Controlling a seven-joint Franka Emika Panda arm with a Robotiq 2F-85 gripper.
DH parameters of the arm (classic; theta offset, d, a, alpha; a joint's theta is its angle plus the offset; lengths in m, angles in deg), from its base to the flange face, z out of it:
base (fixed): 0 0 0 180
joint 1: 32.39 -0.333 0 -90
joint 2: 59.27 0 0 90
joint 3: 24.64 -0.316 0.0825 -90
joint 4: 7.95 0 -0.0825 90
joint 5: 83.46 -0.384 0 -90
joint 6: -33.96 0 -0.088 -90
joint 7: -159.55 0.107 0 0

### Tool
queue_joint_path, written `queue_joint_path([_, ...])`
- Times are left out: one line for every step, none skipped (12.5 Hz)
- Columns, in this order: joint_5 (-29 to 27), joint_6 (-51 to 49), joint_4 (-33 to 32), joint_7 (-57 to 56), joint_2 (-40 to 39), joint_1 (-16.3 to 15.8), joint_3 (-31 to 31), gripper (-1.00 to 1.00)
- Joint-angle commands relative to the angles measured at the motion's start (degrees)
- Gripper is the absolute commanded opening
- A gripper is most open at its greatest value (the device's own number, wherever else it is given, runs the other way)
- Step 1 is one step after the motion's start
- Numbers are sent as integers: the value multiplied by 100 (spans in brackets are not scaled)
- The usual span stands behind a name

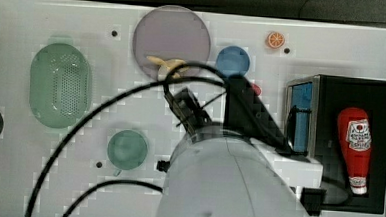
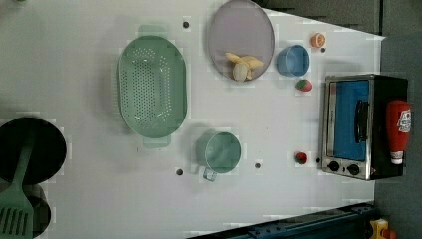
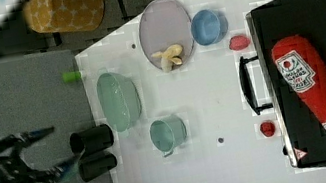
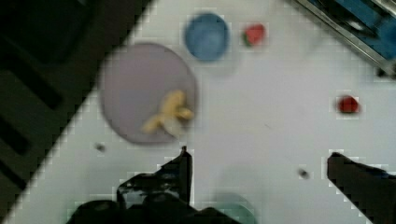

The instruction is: Pick banana from plate and place on table.

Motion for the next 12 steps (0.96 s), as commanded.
queue_joint_path([-11, 339, -215, 253, -1059, 4, -319, 100])
queue_joint_path([-10, 588, -214, 253, -1359, 3, -378, 100])
queue_joint_path([-11, 851, -198, 259, -1673, 0, -412, 100])
queue_joint_path([-10, 1195, -152, 264, -2001, -2, -431, 100])
queue_joint_path([-11, 1475, -124, 273, -2327, -2, -433, 100])
queue_joint_path([-10, 1802, -91, 281, -2647, -2, -434, 100])
queue_joint_path([-10, 2107, -61, 288, -2962, -2, -436, 100])
queue_joint_path([-10, 2396, -50, 289, -3270, -4, -442, 100])
queue_joint_path([-10, 2662, -38, 292, -3565, -8, -448, 100])
queue_joint_path([-10, 2930, -5, 328, -3847, -14, -452, 100])
queue_joint_path([-8, 3161, 47, 484, -4110, -27, -452, 100])
queue_joint_path([-5, 3303, 124, 800, -4356, -50, -453, 100])
